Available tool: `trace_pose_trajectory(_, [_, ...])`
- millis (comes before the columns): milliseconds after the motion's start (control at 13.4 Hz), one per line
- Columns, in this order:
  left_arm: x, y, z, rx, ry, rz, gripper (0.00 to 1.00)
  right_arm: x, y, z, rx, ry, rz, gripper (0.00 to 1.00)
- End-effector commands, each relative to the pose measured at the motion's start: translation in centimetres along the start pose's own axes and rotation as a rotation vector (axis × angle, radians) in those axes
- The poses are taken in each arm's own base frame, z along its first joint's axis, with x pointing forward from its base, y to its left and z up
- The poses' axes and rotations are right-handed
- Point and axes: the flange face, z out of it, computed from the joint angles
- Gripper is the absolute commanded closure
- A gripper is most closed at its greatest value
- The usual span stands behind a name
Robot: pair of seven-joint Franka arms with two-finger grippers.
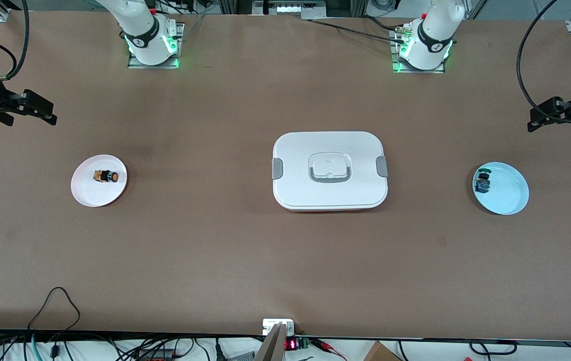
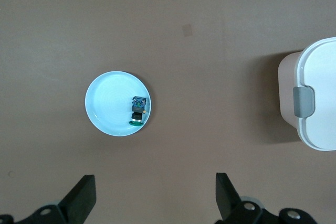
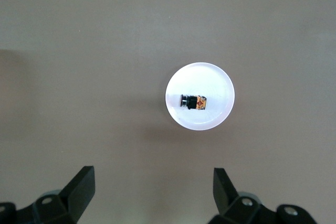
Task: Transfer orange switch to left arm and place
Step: 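Move the right gripper toward the white plate with the orange switch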
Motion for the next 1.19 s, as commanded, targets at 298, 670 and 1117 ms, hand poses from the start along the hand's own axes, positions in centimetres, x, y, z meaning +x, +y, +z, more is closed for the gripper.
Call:
trace_pose_trajectory(298, [0.1, -0.3, -0.2, -0.014, -0.003, -0.008, 0.00, 0.1, -0.1, -0.3, -0.013, -0.010, 0.005, 0.00])
trace_pose_trajectory(670, [0.1, -0.3, -0.2, -0.014, -0.003, -0.008, 0.00, 1.4, 0.3, 2.0, -0.006, -0.039, 0.017, 0.00])
trace_pose_trajectory(1117, [0.1, -0.4, -0.2, -0.014, -0.003, -0.010, 0.00, 2.9, 1.4, 6.0, -0.049, -0.105, 0.044, 0.00])
